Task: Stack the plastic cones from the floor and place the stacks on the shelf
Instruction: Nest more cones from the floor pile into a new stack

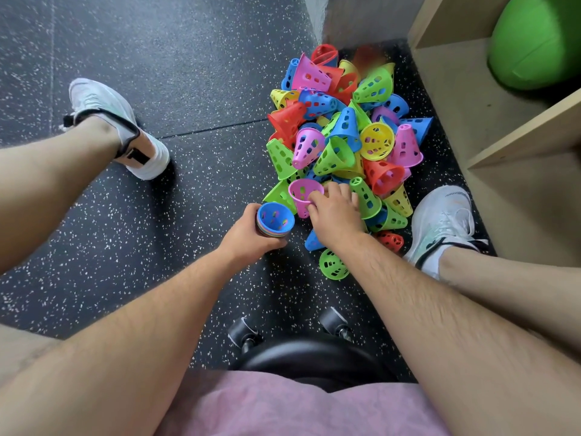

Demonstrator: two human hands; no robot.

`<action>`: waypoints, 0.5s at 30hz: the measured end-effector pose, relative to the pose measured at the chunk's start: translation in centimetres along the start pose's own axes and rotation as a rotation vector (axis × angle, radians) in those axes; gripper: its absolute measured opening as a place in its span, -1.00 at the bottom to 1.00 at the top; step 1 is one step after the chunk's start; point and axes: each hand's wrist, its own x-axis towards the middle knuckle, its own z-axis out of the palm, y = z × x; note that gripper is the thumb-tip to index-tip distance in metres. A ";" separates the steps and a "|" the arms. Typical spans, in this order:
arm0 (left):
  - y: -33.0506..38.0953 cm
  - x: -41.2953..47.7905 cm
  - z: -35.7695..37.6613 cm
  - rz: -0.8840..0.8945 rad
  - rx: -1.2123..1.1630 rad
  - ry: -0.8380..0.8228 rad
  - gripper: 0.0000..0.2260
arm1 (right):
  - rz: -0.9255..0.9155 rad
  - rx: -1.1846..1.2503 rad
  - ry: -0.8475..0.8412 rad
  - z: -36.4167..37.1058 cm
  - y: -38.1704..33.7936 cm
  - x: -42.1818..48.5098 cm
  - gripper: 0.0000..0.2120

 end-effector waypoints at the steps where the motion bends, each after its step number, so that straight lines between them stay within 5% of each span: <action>1: -0.1 0.1 0.0 -0.002 -0.010 0.006 -0.41 | -0.009 0.039 0.022 0.0 0.1 -0.1 -0.71; 15: -0.2 0.6 -0.4 -0.021 -0.007 0.119 -0.42 | -0.042 0.402 0.319 -0.6 -2.3 -0.3 -0.65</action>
